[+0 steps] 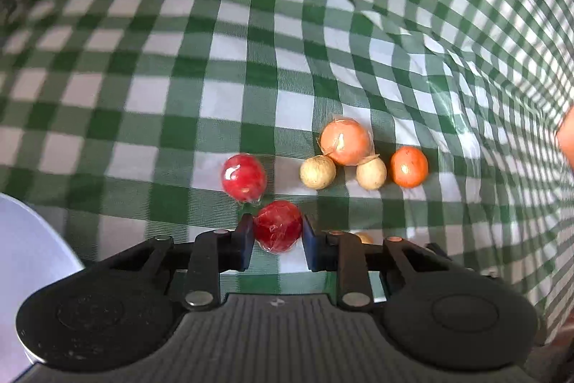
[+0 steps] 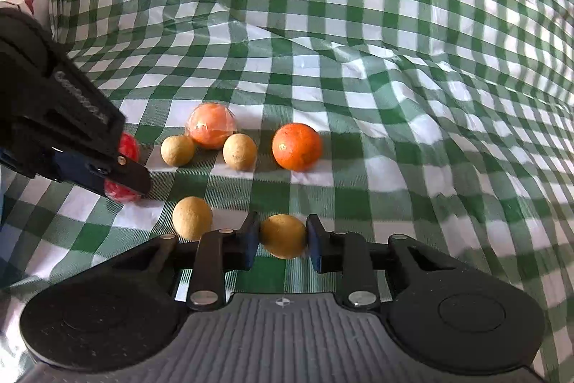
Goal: Organize fruits
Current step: 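Grasp a red netted fruit with the left tool while the right tool grasps a yellow fruit, then carry both fruits to the blue plate and open both tools to release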
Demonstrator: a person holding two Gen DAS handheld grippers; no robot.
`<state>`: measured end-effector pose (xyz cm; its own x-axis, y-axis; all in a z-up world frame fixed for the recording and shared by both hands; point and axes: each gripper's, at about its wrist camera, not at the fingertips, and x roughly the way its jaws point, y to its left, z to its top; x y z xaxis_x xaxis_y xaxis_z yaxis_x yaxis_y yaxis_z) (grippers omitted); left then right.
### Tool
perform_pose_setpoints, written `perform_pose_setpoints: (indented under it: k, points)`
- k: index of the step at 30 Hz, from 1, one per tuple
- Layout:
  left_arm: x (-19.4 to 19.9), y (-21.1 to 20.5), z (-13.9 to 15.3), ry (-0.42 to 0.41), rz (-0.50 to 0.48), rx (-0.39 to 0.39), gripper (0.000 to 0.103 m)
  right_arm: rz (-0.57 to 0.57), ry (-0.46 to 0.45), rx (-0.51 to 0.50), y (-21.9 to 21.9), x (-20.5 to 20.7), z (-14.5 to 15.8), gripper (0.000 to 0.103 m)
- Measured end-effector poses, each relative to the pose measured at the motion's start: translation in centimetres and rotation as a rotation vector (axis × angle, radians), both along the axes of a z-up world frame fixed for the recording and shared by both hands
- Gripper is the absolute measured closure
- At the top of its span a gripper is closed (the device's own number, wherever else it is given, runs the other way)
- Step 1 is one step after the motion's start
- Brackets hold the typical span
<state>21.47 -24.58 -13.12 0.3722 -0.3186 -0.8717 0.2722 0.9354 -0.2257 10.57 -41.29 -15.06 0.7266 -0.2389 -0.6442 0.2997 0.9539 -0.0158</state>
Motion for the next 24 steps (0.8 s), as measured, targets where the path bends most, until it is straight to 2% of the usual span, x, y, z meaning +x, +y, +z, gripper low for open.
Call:
perform_pose_setpoints:
  k: [9,15,19,24]
  points:
    - [-2.8,1.7,1.0,-0.032,-0.081,0.037,0.072,-0.033,0.017,0.041,1.1,-4.5,1.4,0.074]
    - [-6.6,3.8,5.5,-0.096,-0.116,0.026,0.072,-0.013,-0.001,0.061,2.7,-6.3,3.7,0.074]
    - [-9.7,7.0,8.6,-0.134,-0.09,0.037,0.072,0.048,-0.035,0.077,5.2,-7.3,6.4,0.074]
    - [-12.7,12.7,11.2,-0.141,0.003,0.075,0.072,0.157,-0.069,0.112,10.0,-7.9,9.4,0.074]
